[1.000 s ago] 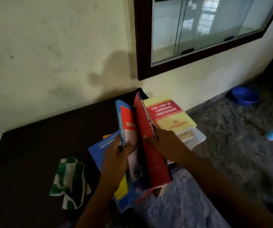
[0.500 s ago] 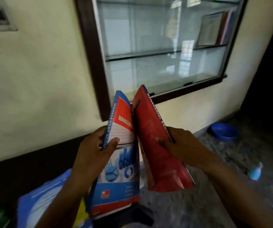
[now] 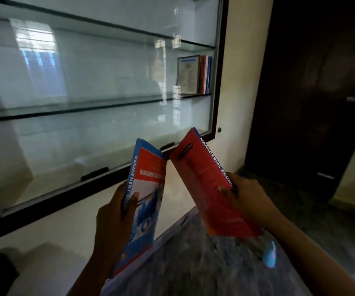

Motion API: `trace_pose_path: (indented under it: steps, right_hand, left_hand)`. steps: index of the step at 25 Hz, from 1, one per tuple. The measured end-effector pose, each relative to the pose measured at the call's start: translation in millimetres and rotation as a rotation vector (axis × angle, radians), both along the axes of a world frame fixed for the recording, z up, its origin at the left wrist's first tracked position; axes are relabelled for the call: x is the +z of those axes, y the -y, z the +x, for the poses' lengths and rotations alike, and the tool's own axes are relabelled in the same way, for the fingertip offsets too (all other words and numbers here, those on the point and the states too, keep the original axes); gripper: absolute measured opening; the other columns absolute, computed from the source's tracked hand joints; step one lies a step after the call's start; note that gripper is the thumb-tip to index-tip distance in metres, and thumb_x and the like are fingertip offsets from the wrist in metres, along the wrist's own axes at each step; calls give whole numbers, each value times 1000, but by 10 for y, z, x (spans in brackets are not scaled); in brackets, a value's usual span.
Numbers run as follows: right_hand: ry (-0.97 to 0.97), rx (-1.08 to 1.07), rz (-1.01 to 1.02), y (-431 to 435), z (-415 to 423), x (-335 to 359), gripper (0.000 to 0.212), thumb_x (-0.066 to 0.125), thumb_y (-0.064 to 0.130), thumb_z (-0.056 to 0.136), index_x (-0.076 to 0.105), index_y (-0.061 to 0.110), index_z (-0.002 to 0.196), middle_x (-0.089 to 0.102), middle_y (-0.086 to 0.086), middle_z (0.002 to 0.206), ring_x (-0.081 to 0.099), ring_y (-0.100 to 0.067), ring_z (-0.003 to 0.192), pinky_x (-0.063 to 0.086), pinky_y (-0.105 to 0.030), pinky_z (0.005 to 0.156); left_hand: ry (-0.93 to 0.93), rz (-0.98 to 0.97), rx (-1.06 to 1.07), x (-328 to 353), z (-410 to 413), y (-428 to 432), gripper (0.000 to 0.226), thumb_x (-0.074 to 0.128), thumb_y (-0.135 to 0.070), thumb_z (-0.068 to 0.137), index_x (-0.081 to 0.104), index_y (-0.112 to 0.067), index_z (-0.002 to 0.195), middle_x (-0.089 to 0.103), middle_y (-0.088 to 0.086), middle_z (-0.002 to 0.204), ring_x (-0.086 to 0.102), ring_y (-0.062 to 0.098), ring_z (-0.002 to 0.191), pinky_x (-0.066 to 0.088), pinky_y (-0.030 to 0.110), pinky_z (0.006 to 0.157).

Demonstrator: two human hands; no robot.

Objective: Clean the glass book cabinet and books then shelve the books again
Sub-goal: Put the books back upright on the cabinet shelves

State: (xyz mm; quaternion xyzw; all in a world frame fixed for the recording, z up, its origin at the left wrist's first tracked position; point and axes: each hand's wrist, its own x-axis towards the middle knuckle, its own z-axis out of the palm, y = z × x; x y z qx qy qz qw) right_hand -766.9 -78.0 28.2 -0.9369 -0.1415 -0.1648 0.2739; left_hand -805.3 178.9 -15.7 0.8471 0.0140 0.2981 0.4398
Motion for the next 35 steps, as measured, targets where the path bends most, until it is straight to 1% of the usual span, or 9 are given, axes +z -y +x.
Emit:
trace_pose_path:
  steps: [5, 9, 15, 17, 19, 22, 27, 31, 35]
  right_hand:
    - [-3, -67, 15, 647, 1449, 334, 43, 51, 35, 93, 49, 18, 132, 65, -8, 118, 62, -25, 103, 43, -23, 82]
    - [-13, -134, 75, 1104, 2499, 527, 43, 47, 32, 95, 46, 15, 134, 61, -7, 123, 61, -25, 105, 43, -23, 84]
    - [61, -59, 391, 1485, 4587, 819, 33, 49, 26, 95, 55, 12, 125, 63, -5, 111, 60, -20, 87, 44, -13, 67]
    - [87, -7, 542, 1549, 5402, 995, 31, 52, 27, 93, 57, 14, 122, 63, -5, 111, 60, -20, 87, 49, -21, 71]
    - [115, 25, 696, 1496, 6067, 1206, 34, 54, 23, 92, 57, 13, 124, 63, -9, 115, 61, -27, 98, 49, -33, 83]
    - [171, 117, 797, 1188, 6948, 1466, 35, 53, 18, 94, 54, 6, 126, 61, -12, 116, 58, -27, 106, 43, -29, 86]
    - [111, 242, 900, 533, 7953, 1492, 36, 52, 15, 94, 52, 5, 128, 58, -19, 123, 56, -34, 111, 45, -48, 97]
    - [122, 266, 916, 152, 8427, 1535, 37, 51, 10, 94, 49, -1, 130, 54, -20, 128, 50, -33, 119, 38, -38, 103]
    - [146, 260, 892, -85, 8746, 1558, 33, 52, 6, 92, 56, 2, 124, 59, -17, 122, 54, -29, 114, 38, -24, 93]
  left_hand:
    - [89, -22, 1, 210, 1482, 484, 49, 43, -32, 89, 50, -7, 131, 64, 19, 114, 60, 21, 81, 46, 22, 68]
    - [143, -66, 9, 477, 2546, 983, 35, 47, -19, 94, 53, -6, 126, 65, 17, 113, 57, 18, 82, 40, 16, 64]
    - [291, -76, 69, 862, 4229, 1645, 31, 49, -19, 94, 55, -7, 122, 65, 11, 111, 57, 11, 85, 37, 9, 65]
    - [323, -135, 128, 1033, 4676, 1814, 29, 49, -18, 94, 56, -10, 122, 65, 8, 108, 58, 10, 84, 39, 11, 66]
    - [358, -156, 169, 1165, 5011, 1917, 26, 50, -19, 94, 58, -11, 118, 65, 3, 106, 60, 11, 85, 39, 8, 66]
    - [387, -138, 267, 1261, 5437, 2029, 27, 50, -20, 94, 59, -13, 118, 63, -2, 105, 59, 6, 86, 37, 2, 66]
    - [378, -55, 352, 1278, 5831, 1995, 29, 49, -22, 95, 57, -15, 121, 59, -8, 102, 57, 3, 87, 36, -2, 65]
    - [396, -64, 331, 1338, 6061, 1913, 29, 49, -21, 94, 57, -13, 121, 65, -2, 109, 61, 7, 93, 42, 5, 74]
    - [428, -44, 290, 1436, 6295, 1851, 22, 49, -19, 95, 57, -23, 115, 64, -10, 102, 59, -10, 84, 44, 1, 72]
